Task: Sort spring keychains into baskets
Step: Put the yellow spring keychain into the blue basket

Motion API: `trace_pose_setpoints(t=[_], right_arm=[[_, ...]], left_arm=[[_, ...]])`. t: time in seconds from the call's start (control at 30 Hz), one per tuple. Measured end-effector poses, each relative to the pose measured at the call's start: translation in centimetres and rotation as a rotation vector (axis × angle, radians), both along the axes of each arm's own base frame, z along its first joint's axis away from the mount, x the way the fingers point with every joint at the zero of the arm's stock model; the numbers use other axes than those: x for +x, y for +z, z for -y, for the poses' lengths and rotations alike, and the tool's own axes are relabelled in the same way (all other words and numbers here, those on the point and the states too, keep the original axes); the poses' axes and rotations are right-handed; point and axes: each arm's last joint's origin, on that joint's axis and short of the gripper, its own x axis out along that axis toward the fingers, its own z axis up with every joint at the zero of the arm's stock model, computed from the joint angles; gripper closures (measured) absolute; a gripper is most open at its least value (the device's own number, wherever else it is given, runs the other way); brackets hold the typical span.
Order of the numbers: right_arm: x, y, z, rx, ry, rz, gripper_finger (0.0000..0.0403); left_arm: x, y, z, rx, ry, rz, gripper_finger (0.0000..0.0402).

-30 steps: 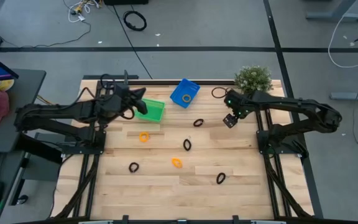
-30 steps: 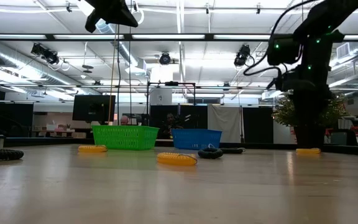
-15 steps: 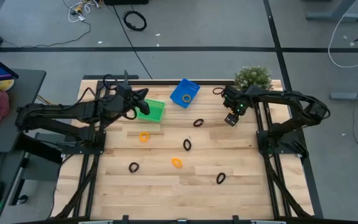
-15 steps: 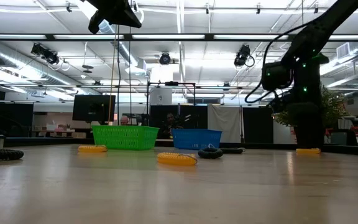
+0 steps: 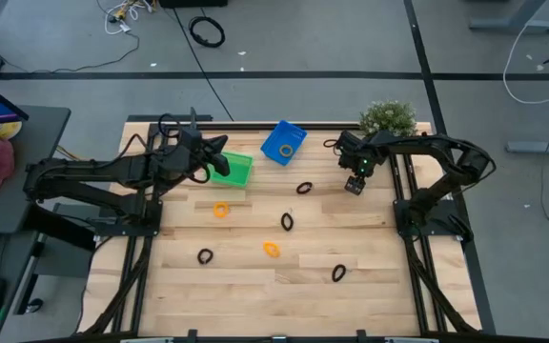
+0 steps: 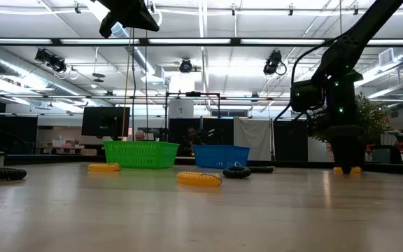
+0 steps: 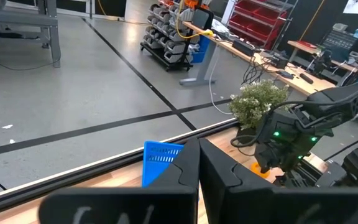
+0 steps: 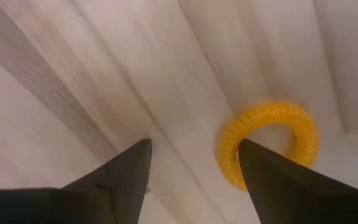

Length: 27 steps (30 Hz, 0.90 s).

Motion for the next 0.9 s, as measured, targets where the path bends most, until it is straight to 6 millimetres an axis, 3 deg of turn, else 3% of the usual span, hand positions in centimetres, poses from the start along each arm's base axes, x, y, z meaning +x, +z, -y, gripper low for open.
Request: trace_pose_setpoints(t=[0.2, 0.57, 0.77, 0.9], right_arm=[[0.1, -0.1, 0.0, 0.022, 0.002, 0.020, 0.0182], [0.7, -0.1, -0.8, 0.035, 0.045, 0.038, 0.0388], [0.9, 0.3, -0.9, 0.036, 0.054, 0.031, 0.0393], [0.8, 2.1, -1.4, 0.084, 0.049, 0.038, 0.0398]], left_arm=[[0.0, 0.0, 0.0, 0.000, 0.000, -0.001, 0.0396], [0.0, 0.0, 0.0, 0.001, 0.000, -0.001, 0.0396], [0.0, 0.0, 0.0, 0.000, 0.000, -0.001, 0.0396], [0.0, 0.0, 0.0, 0.011, -0.003, -0.012, 0.0396]])
